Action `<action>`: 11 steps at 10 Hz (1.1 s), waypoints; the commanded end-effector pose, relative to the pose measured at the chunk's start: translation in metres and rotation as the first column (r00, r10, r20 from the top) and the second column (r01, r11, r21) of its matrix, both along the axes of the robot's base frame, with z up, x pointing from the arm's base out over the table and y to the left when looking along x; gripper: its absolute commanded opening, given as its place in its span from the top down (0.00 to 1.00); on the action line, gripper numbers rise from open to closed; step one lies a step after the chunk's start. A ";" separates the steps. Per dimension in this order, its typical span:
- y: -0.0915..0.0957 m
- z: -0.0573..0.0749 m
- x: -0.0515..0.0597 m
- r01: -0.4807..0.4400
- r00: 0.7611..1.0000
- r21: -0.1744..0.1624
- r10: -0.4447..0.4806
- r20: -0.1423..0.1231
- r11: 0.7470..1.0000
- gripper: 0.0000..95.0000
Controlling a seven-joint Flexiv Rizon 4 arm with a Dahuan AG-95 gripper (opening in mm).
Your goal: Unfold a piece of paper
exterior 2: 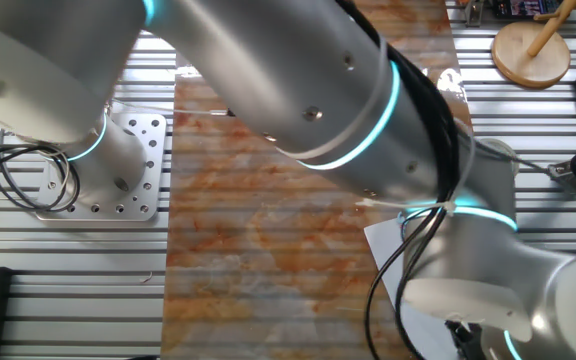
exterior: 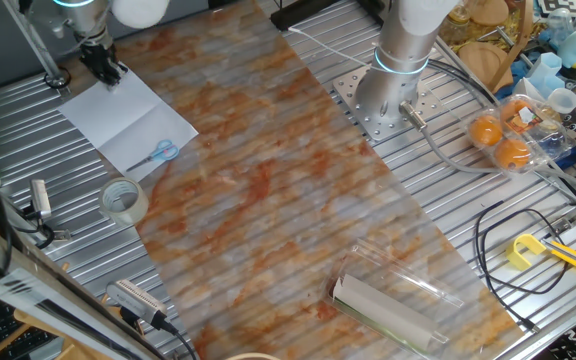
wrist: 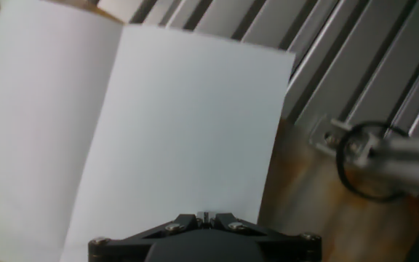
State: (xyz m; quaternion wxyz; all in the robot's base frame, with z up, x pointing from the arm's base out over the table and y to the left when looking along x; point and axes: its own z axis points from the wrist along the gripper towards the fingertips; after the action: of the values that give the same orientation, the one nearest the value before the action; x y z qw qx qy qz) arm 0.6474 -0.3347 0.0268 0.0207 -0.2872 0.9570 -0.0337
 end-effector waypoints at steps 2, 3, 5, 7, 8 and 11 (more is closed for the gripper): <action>0.008 -0.002 0.003 0.011 1.000 0.019 -0.011 -0.007 1.000 1.00; 0.009 -0.003 0.004 0.014 1.000 0.019 -0.014 -0.009 1.000 1.00; 0.018 -0.001 0.008 0.022 1.000 0.005 -0.022 -0.016 1.000 1.00; 0.027 -0.001 0.013 0.038 0.999 0.004 -0.038 -0.019 0.999 1.00; 0.030 0.000 0.015 0.043 0.999 0.004 -0.043 -0.020 0.999 1.00; 0.049 -0.005 0.027 0.075 0.997 0.004 -0.075 -0.023 0.997 1.00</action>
State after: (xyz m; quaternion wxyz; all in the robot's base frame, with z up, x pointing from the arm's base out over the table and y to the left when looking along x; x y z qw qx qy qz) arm 0.6770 -0.2843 0.0206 0.0090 -0.2503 0.9677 -0.0285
